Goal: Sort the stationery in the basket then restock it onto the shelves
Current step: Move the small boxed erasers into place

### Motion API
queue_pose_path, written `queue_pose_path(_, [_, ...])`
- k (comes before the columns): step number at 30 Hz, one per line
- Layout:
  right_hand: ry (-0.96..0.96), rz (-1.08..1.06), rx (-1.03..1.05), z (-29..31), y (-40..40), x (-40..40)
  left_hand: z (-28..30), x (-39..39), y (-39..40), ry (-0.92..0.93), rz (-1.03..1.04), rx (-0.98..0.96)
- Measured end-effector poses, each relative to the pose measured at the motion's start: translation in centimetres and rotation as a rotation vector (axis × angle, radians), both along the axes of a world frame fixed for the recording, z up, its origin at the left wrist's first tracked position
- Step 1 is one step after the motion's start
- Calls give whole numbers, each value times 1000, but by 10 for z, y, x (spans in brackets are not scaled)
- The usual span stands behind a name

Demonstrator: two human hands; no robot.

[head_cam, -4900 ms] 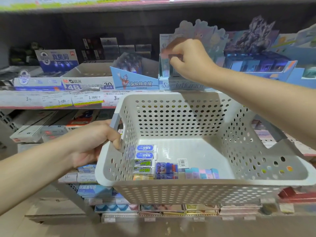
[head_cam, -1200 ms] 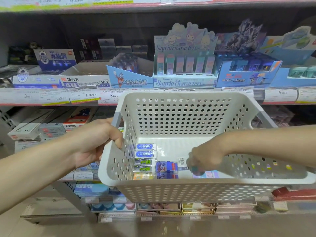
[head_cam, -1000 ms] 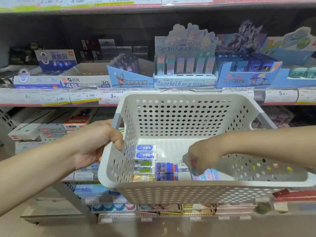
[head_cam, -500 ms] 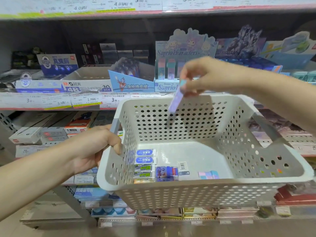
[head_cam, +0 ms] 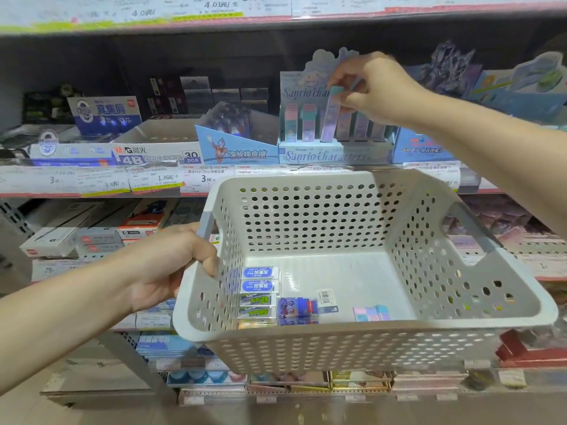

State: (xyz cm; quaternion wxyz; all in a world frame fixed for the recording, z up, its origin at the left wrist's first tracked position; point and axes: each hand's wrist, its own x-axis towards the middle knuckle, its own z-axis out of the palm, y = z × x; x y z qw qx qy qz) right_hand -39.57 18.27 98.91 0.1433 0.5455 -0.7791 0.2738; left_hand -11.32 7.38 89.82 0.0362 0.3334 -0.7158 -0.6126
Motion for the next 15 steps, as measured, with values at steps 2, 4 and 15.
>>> queue_pose_path(2, [27,13,3,1,0,1,-1,0,0,11,10,-2])
queue_pose_path(4, [52,21,-10,1,-1,1,-2,-1,-1,18,27,-3])
queue_pose_path(15, [87,-53,-23,-26,-4,10,1,-3,1,1,9,1])
